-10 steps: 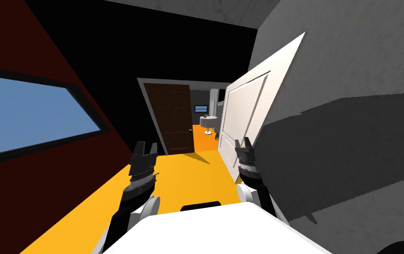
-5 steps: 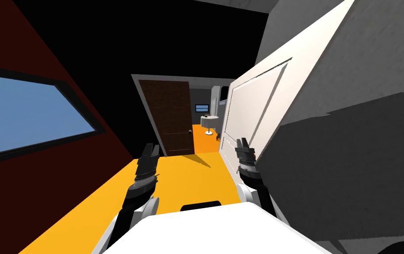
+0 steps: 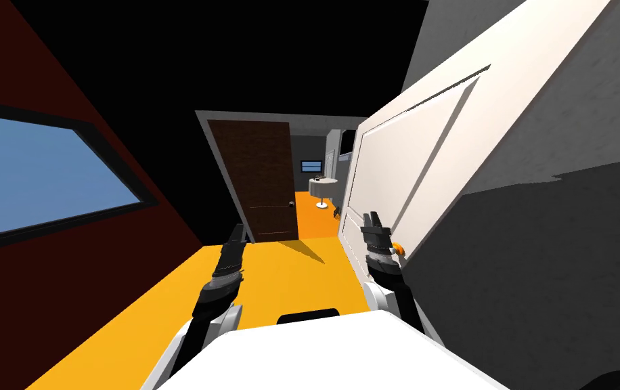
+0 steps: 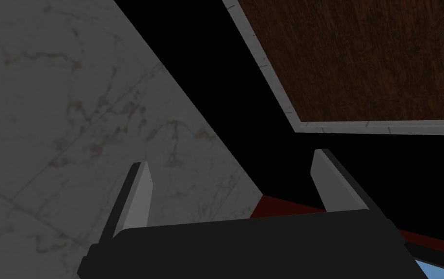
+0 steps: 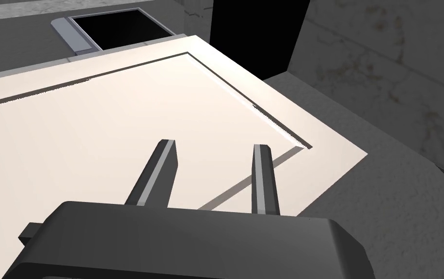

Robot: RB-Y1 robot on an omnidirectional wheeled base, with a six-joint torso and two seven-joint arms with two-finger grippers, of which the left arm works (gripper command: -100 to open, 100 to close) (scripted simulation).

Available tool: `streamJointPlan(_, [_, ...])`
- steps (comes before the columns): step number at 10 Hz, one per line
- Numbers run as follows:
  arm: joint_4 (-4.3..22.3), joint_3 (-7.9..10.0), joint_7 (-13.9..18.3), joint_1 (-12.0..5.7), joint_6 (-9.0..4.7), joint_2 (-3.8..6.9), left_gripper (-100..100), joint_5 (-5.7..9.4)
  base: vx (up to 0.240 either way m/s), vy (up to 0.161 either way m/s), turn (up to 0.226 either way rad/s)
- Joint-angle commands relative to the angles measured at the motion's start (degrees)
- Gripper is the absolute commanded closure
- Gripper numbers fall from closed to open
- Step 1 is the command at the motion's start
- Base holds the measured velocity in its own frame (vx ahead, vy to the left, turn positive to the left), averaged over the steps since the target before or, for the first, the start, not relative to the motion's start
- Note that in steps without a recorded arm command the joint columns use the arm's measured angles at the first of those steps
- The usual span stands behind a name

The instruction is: Pull the door open

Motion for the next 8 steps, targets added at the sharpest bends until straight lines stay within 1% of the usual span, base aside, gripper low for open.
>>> streamJointPlan(1, [1.79,0.61,-0.96,-0.57,-0.63,0.43,-100,-1.02,0.143,-0.041,0.036])
streamJointPlan(2, [3.31,1.14,-1.88,-0.92,-1.13,0.75,-100,-2.12,0.145,-0.033,0.041])
streamJointPlan(4, [4.83,1.68,-2.81,-1.28,-1.62,1.08,-100,-3.21,0.119,-0.031,0.038])
streamJointPlan(6, [7.97,2.78,-4.72,-2.01,-2.64,1.68,-100,-5.48,0.147,-0.052,0.055])
streamJointPlan(8, [9.65,3.38,-5.74,-2.40,-3.18,1.93,-100,-6.69,0.169,-0.030,0.034])
